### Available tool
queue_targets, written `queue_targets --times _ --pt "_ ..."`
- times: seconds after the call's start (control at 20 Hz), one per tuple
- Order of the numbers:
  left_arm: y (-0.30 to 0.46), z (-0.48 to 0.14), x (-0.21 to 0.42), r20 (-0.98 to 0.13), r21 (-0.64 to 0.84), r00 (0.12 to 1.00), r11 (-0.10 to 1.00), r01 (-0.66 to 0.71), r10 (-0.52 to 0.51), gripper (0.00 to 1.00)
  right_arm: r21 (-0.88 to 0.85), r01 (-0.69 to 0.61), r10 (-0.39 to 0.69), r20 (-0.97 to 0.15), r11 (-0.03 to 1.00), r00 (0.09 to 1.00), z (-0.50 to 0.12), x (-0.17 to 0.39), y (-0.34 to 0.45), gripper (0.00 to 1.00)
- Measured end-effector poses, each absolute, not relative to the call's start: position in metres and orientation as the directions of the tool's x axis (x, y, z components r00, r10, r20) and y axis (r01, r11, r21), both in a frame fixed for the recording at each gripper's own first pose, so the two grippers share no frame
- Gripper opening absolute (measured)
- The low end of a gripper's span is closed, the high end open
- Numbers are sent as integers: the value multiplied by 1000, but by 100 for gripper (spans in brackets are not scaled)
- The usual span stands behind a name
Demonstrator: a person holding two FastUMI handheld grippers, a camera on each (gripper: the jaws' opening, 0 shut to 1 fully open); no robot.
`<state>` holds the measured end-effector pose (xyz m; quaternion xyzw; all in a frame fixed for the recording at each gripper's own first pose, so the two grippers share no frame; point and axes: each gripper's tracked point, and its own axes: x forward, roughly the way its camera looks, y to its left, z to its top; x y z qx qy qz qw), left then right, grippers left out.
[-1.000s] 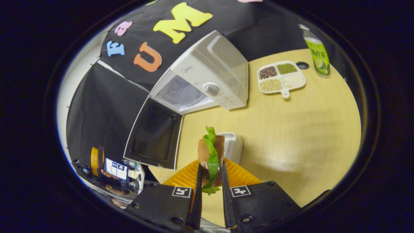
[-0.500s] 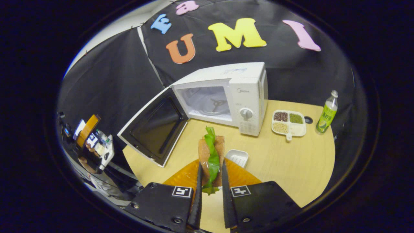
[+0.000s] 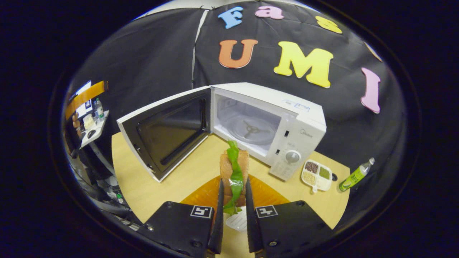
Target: Open the microwave oven with the left hand, put the food in, and close the microwave oven.
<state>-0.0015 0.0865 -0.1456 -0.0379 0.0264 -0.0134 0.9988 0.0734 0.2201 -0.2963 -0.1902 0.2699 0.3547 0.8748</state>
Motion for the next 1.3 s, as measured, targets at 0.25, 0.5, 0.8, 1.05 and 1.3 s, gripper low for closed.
queue_targets --times 0.25,0.5,0.8,1.05,1.3 --pt "95 -144 5 -38 -118 998 992 42 -46 96 -145 -706 553 -521 693 651 -305 101 271 30" --pt "112 -148 7 -49 -152 998 988 22 -30 85 -60 -604 520 -447 795 728 -315 157 308 23" --pt "116 -156 3 -61 -176 998 984 21 -32 85 23 -474 444 -394 880 805 -335 219 346 24" --pt "123 -165 0 -86 -149 996 989 -6 -7 85 107 -352 366 -362 930 857 -346 261 371 31" --pt "134 -168 1 -89 -178 996 983 -31 15 85 365 -145 288 -376 920 881 -365 302 386 31"
